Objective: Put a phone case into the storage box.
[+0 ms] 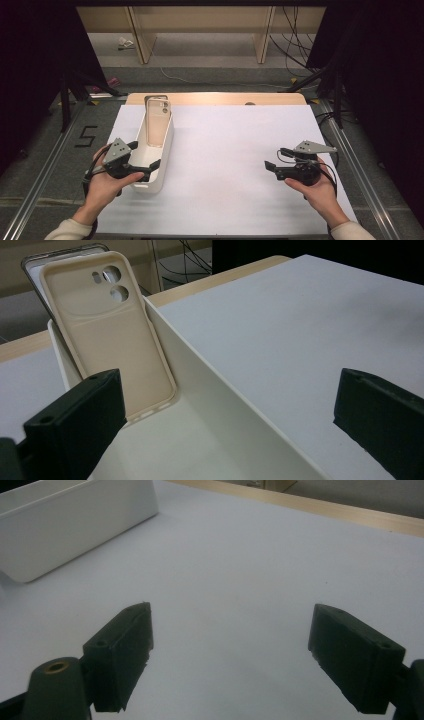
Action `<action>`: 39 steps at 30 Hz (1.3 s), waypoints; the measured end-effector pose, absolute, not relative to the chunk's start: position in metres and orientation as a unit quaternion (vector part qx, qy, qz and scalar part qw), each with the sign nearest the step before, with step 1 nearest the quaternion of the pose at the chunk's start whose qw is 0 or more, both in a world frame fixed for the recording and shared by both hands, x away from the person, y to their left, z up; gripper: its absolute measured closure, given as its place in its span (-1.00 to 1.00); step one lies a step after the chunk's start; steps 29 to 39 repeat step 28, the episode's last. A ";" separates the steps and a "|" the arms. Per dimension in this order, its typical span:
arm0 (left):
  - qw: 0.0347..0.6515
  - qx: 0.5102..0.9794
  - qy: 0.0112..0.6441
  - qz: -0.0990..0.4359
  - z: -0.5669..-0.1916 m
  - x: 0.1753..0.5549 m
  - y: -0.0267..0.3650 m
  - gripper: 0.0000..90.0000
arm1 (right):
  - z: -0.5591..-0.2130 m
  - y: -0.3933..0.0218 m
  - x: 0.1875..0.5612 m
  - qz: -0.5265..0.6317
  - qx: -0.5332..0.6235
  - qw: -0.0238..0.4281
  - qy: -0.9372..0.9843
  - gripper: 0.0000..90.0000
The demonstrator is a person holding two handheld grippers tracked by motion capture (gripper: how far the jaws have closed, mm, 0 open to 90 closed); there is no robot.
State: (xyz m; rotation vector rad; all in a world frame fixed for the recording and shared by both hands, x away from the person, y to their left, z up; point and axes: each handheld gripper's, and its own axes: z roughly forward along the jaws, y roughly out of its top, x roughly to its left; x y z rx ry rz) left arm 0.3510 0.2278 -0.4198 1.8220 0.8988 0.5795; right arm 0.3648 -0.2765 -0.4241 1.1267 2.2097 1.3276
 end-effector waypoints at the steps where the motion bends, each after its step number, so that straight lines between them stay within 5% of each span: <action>1: 0.492 0.751 0.368 0.243 -0.421 0.349 0.228 -1.00 | -0.424 -0.277 0.364 0.465 0.395 0.163 0.775 -0.58; 39: 0.494 0.749 0.362 0.255 -0.429 0.337 0.227 -1.00 | -0.422 -0.275 0.360 0.468 0.385 0.162 0.779 -0.58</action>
